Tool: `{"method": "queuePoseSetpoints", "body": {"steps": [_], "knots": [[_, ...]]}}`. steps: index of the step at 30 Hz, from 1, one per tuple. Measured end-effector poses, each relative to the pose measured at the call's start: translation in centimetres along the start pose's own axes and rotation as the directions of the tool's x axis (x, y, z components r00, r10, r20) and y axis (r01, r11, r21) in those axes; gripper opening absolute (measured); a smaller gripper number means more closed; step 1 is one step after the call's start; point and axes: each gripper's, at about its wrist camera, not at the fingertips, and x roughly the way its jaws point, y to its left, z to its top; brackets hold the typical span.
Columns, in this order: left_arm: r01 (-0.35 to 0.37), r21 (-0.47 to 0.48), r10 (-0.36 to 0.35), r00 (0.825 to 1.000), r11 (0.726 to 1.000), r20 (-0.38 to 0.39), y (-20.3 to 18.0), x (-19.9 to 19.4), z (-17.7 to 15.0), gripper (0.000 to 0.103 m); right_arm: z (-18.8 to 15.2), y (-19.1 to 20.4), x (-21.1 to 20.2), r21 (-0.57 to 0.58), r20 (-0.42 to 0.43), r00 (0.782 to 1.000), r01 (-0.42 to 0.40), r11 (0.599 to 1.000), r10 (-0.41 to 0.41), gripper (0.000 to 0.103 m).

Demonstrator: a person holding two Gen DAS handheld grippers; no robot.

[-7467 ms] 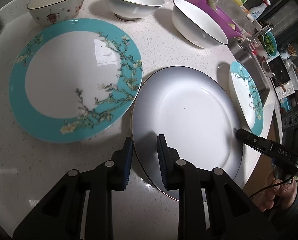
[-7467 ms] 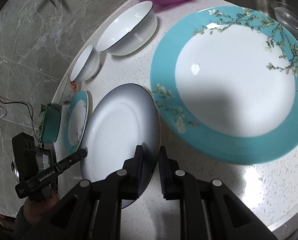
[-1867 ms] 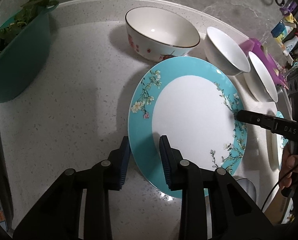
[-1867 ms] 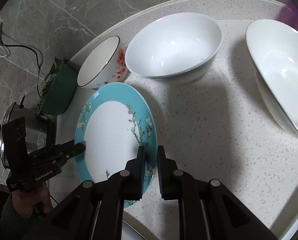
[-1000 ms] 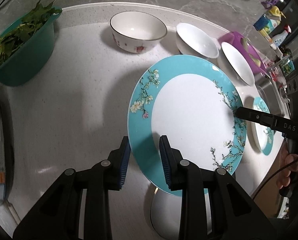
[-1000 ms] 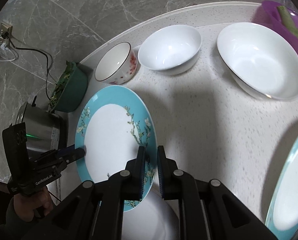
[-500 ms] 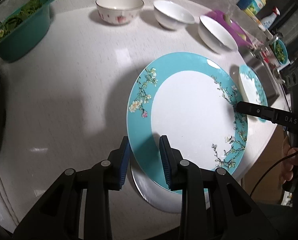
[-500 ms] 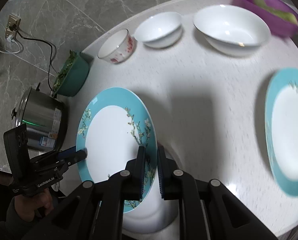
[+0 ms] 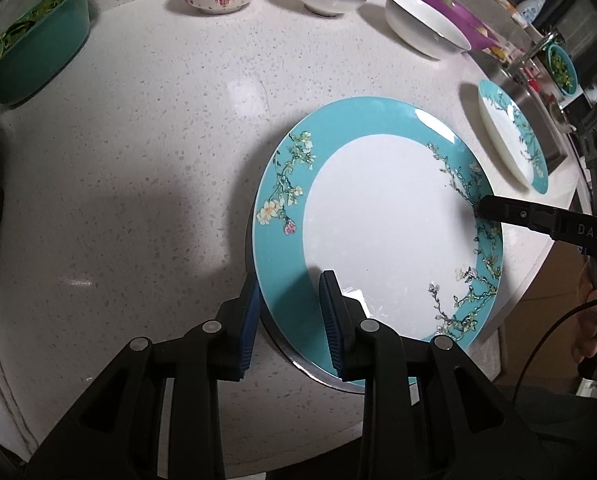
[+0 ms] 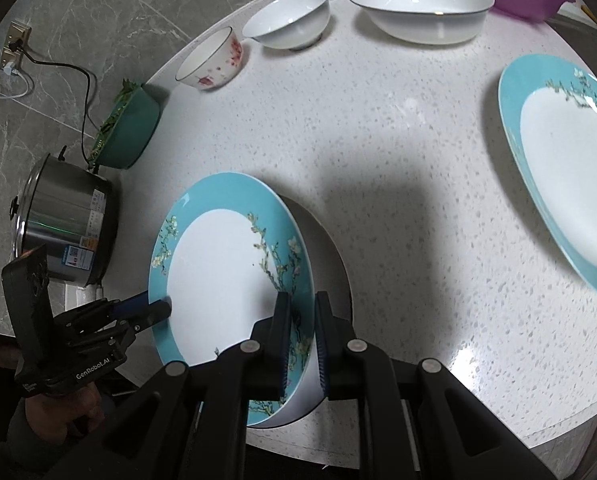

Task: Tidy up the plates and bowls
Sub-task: 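Lift the teal plate with both grippers and carry it over the white plate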

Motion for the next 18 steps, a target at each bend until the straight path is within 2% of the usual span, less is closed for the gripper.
{"method": "queuePoseSetpoints", "body": {"steps": [7, 18], "knots": [[-0.035, 0.028, 0.035, 0.999, 0.999, 0.009, -0.3, 0.6, 0.1, 0.027, -0.7, -0.2, 1.0, -0.008, -0.006, 1.000, 0.014, 1.000, -0.014, 0.015], [-0.114, 0.102, 0.110, 0.993, 0.988, 0.047, -1.3, 0.8, -0.2, 0.028, -1.3, 0.4, 1.3, -0.093, 0.022, 0.996, 0.087, 0.992, -0.085, 0.017]]}}
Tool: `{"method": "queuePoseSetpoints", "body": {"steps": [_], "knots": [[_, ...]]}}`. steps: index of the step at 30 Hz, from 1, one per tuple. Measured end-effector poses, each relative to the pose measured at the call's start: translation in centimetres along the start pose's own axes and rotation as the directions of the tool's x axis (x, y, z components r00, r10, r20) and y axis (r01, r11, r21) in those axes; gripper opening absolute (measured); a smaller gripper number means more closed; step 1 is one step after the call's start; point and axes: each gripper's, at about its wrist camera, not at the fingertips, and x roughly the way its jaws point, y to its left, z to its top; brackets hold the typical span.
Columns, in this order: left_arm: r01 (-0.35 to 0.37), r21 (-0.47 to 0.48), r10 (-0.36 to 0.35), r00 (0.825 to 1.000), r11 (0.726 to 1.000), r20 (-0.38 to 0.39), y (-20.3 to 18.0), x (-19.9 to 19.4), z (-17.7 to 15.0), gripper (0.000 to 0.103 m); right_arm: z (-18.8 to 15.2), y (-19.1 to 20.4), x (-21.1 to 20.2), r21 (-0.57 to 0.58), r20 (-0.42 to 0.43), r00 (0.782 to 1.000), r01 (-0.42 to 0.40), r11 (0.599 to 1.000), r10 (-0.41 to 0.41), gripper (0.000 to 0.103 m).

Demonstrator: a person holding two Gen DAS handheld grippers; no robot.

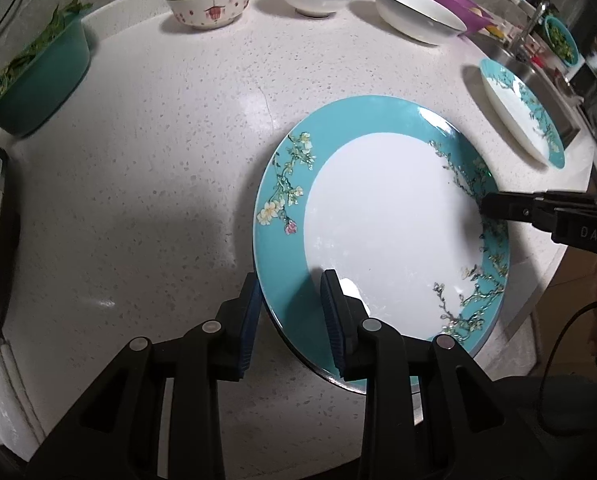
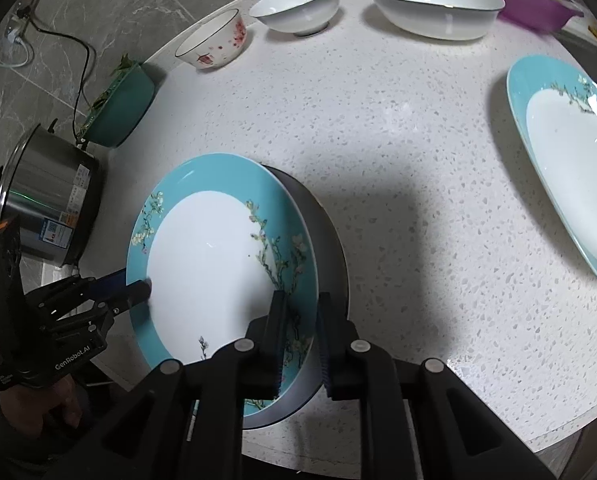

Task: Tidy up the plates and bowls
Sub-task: 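Lift the teal plate with both grippers and carry it over the white plate, then lower the teal plate onto the white plate and open both grippers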

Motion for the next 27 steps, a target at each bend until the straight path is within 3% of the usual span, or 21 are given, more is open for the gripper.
{"method": "queuePoseSetpoints", "body": {"steps": [8, 17, 24, 25, 27], "knots": [[-0.053, 0.046, 0.052, 0.998, 0.998, 0.024, -0.8, 0.2, -0.4, 0.028, -0.4, 1.6, 0.0, -0.098, 0.032, 0.995, 0.102, 0.990, -0.100, 0.021], [-0.067, 0.065, 0.064, 0.997, 0.996, 0.045, -1.4, 0.2, -0.7, 0.033, -1.1, 2.5, 0.0, -0.142, 0.070, 0.985, 0.168, 0.976, -0.159, 0.023], [-0.057, 0.091, 0.051, 0.996, 0.994, 0.070, -2.3, -0.2, -0.9, 0.050, -1.4, 3.0, 0.0, -0.170, 0.094, 0.977, 0.206, 0.964, -0.192, 0.027], [-0.060, 0.090, 0.053, 0.995, 0.994, 0.085, -2.3, -0.6, -0.8, 0.059, -1.3, 2.9, 0.0, -0.168, 0.096, 0.977, 0.203, 0.965, -0.189, 0.028], [-0.063, 0.084, 0.053, 0.991, 0.994, 0.122, -2.2, -1.5, -0.8, 0.076, -1.3, 2.9, -0.3, -0.154, 0.114, 0.976, 0.203, 0.967, -0.187, 0.041]]}}
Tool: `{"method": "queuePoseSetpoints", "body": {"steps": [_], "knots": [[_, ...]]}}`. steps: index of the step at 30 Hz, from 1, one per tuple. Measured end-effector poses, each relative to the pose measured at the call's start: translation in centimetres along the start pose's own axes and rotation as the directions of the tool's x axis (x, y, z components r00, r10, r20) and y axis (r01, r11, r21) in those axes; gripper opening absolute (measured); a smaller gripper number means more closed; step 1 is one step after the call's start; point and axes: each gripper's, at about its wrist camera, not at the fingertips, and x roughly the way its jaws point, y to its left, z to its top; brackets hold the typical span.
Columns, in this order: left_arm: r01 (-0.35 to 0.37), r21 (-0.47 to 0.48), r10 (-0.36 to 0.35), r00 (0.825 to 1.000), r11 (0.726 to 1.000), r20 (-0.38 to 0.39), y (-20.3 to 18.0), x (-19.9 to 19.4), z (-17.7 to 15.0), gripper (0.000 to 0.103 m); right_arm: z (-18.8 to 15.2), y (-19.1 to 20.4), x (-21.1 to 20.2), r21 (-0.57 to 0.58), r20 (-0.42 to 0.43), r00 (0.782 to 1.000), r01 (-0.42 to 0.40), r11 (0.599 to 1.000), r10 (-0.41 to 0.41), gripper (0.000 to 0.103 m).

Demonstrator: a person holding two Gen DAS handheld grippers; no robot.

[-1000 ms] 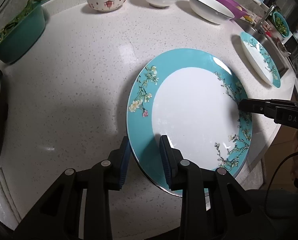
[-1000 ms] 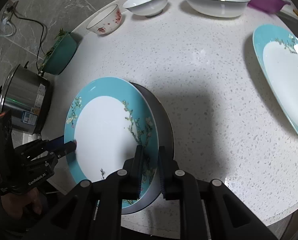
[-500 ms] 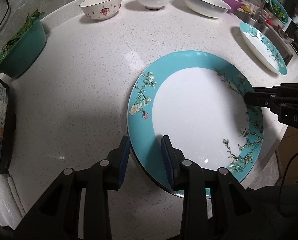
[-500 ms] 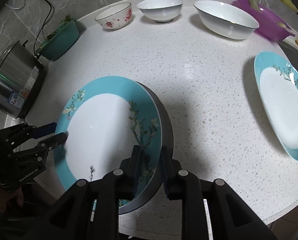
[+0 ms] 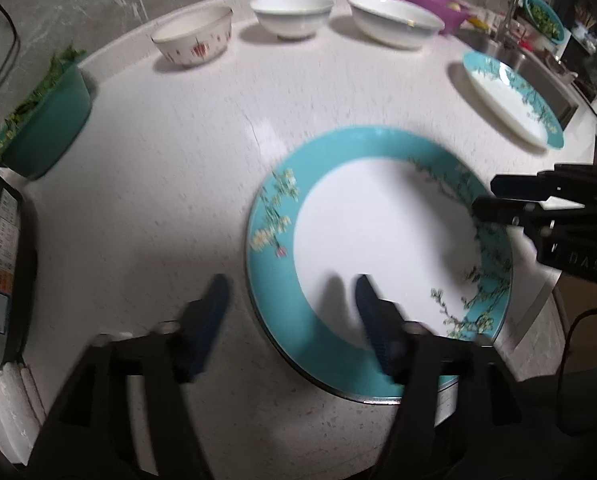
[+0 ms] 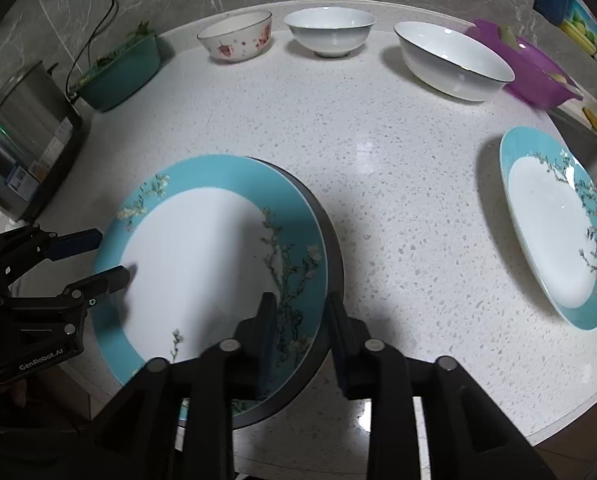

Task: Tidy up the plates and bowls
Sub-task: 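Lower the teal plate onto the white plate and open both grippers, then move both grippers to the second teal plate by the sink and close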

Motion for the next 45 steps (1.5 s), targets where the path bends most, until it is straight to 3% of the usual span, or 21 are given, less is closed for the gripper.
{"method": "queuePoseSetpoints", "body": {"steps": [2, 4, 6, 10, 16, 22, 25, 29, 32, 34, 36, 40, 45], "knots": [[0.002, -0.009, -0.002, 0.999, 1.000, 0.046, 0.2, -1.2, 0.1, 0.082, 0.1, 0.0, -0.5, 0.009, 0.023, 1.000, 0.005, 1.000, -0.006, 0.057], [0.006, -0.022, -0.005, 0.997, 1.000, 0.074, 0.6, -2.0, 0.5, 0.098, 0.2, 0.0, -1.0, 0.018, 0.045, 0.999, 0.012, 1.000, -0.013, 0.073], [0.017, -0.038, -0.013, 0.995, 0.999, 0.097, 1.0, -2.8, 0.8, 0.100, 0.3, 0.0, -1.4, 0.022, 0.054, 0.998, 0.019, 1.000, -0.020, 0.089], [0.032, -0.048, -0.025, 0.990, 0.998, 0.138, 1.2, -4.3, 2.1, 0.103, 0.2, 0.0, -2.3, 0.031, 0.062, 0.997, 0.035, 0.999, -0.036, 0.103], [0.106, -0.070, -0.095, 0.985, 0.992, 0.143, -0.3, -5.2, 5.1, 0.103, -0.2, -1.5, -4.5, 0.061, 0.097, 0.995, 0.021, 0.998, -0.027, 0.103], [0.167, -0.081, -0.153, 0.975, 0.983, 0.159, -4.9, -4.7, 8.5, 0.103, 0.1, -6.8, -7.0, 0.120, 0.138, 0.986, -0.113, 0.986, 0.096, 0.103], [0.242, -0.125, -0.218, 0.959, 0.962, 0.180, -7.5, -4.2, 10.5, 0.103, 0.1, -10.7, -7.8, 0.145, 0.129, 0.973, -0.207, 0.968, 0.189, 0.103], [0.314, -0.156, -0.297, 0.947, 0.936, 0.124, -11.5, -2.3, 13.8, 0.103, -0.2, -17.9, -9.0, 0.203, 0.176, 0.938, -0.332, 0.921, 0.300, 0.103], [0.318, -0.170, -0.307, 0.948, 0.933, 0.086, -14.2, -0.6, 16.6, 0.103, -0.3, -24.4, -9.2, 0.302, 0.186, 0.933, -0.354, 0.885, 0.309, 0.103], [0.330, -0.166, -0.322, 0.944, 0.929, 0.075, -15.6, 0.5, 18.2, 0.103, -0.5, -28.4, -9.0, 0.385, 0.206, 0.918, -0.395, 0.834, 0.340, 0.103], [0.323, -0.172, -0.316, 0.946, 0.931, 0.068, -16.9, 1.9, 19.6, 0.103, -0.7, -31.7, -9.0, 0.439, 0.219, 0.915, -0.403, 0.803, 0.339, 0.093], [0.327, -0.210, -0.331, 0.943, 0.921, 0.014, -18.5, 5.5, 22.0, 0.102, -0.3, -34.7, -8.0, 0.450, 0.190, 0.927, -0.374, 0.811, 0.323, 0.083], [0.323, -0.212, -0.333, 0.943, 0.922, -0.012, -19.9, 8.2, 23.0, 0.102, -0.7, -37.0, -5.7, 0.465, 0.152, 0.915, -0.399, 0.790, 0.373, 0.067]]}}
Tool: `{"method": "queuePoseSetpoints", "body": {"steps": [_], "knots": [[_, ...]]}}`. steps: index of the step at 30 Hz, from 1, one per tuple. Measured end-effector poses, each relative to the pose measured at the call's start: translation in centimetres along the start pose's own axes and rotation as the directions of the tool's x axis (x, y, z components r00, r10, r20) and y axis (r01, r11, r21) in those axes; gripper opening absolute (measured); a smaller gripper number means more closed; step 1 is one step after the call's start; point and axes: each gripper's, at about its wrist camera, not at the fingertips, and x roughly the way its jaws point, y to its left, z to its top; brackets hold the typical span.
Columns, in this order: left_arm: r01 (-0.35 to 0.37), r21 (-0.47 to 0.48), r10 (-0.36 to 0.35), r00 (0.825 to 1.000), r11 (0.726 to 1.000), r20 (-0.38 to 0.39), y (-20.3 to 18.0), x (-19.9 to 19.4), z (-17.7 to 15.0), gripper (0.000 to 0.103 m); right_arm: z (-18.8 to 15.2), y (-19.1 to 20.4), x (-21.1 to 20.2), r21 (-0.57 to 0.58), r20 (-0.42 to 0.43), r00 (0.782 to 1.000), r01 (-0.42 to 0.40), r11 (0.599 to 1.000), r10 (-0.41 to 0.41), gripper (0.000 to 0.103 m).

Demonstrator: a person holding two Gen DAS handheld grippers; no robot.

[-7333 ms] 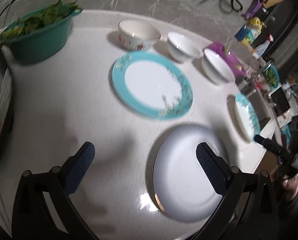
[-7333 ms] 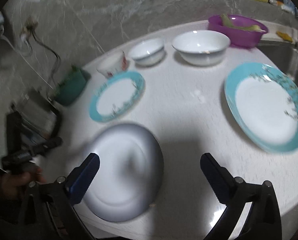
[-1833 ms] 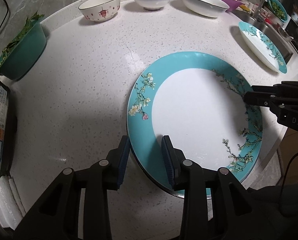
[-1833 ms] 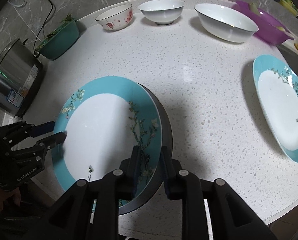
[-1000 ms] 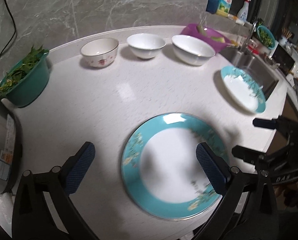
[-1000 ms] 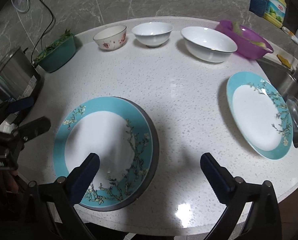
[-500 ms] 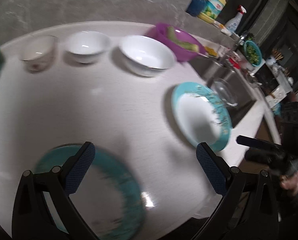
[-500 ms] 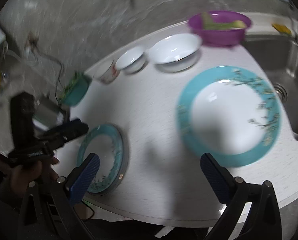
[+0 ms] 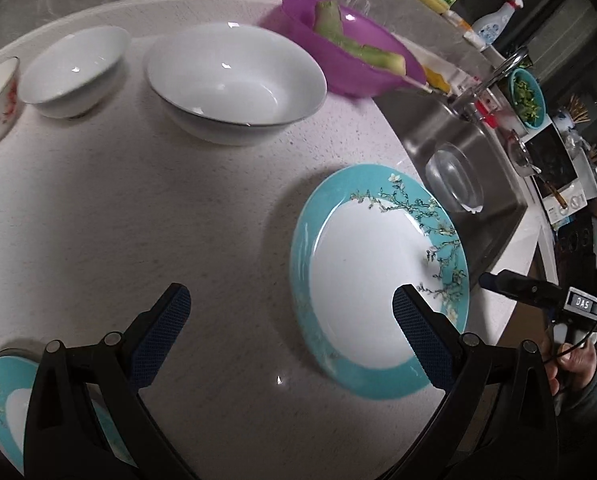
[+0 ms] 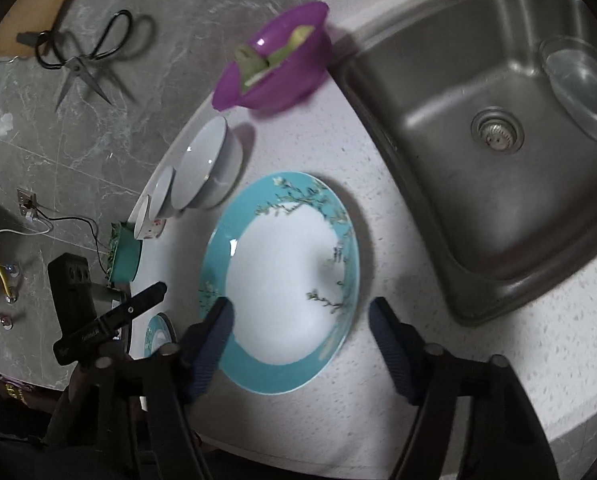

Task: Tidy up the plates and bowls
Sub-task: 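Move both grippers to the second teal plate by the sink and close, then lift the second teal plate with both grippers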

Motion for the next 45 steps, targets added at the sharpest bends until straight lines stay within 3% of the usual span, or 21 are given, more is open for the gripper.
{"method": "queuePoseSetpoints", "body": {"steps": [9, 11, 13, 16, 22, 25, 26, 28, 30, 32, 36, 45], "knots": [[-0.024, 0.023, 0.025, 0.999, 0.999, -0.021, -1.6, 3.5, 0.8, 0.100, 1.8, -1.8, 2.1, 0.027, -0.042, 0.998, -0.052, 0.998, 0.053, 0.056], [-0.007, 0.038, 0.009, 1.000, 0.999, -0.030, -1.7, 4.0, 0.6, 0.094, 2.1, -2.1, 2.4, 0.030, -0.049, 0.997, -0.063, 0.998, 0.065, 0.055], [0.000, 0.034, 0.001, 0.999, 0.999, -0.048, -1.8, 4.7, 0.5, 0.073, 2.4, -2.2, 2.7, 0.032, -0.055, 0.996, -0.072, 0.997, 0.074, 0.054], [0.002, 0.029, 0.000, 0.998, 1.000, -0.068, -1.9, 5.8, 0.4, 0.057, 2.5, -2.5, 3.2, 0.041, -0.070, 0.995, -0.071, 0.997, 0.074, 0.050], [0.032, 0.022, -0.030, 0.995, 0.999, -0.097, -2.3, 7.2, 0.1, 0.039, 2.5, -2.7, 3.8, 0.041, -0.095, 0.993, -0.061, 0.997, 0.065, 0.049], [0.023, 0.029, -0.020, 0.995, 0.999, -0.097, -2.7, 7.4, 0.0, 0.037, 2.3, -2.6, 4.4, 0.036, -0.116, 0.992, -0.050, 0.998, 0.054, 0.041], [0.022, 0.028, -0.019, 0.995, 0.999, -0.097, -2.7, 7.4, 0.0, 0.035, 2.3, -2.6, 4.6, 0.034, -0.124, 0.991, -0.043, 0.998, 0.047, 0.035], [0.009, 0.018, -0.007, 0.995, 1.000, -0.096, -2.3, 7.3, 0.0, 0.024, 2.1, -2.6, 5.0, 0.034, -0.133, 0.990, -0.035, 0.999, 0.039, 0.024], [0.010, 0.017, -0.009, 0.995, 1.000, -0.095, -2.1, 7.2, 0.0, 0.022, 2.0, -2.7, 5.4, 0.038, -0.140, 0.990, -0.020, 0.999, 0.025, 0.014], [0.000, 0.029, 0.003, 0.995, 1.000, -0.097, -2.2, 7.2, 0.0, 0.022, 2.1, -2.8, 5.5, 0.046, -0.138, 0.990, -0.012, 0.999, 0.018, 0.011], [-0.020, 0.047, 0.024, 0.995, 0.999, -0.097, -2.2, 7.2, 0.2, 0.015, 2.4, -2.9, 5.5, 0.050, -0.140, 0.990, 0.003, 0.999, 0.004, 0.009], [-0.019, 0.041, 0.023, 0.995, 0.999, -0.093, -1.7, 7.0, 0.3, 0.015, 2.3, -2.2, 5.6, 0.032, -0.138, 0.990, 0.041, 0.999, -0.037, 0.008]]}}
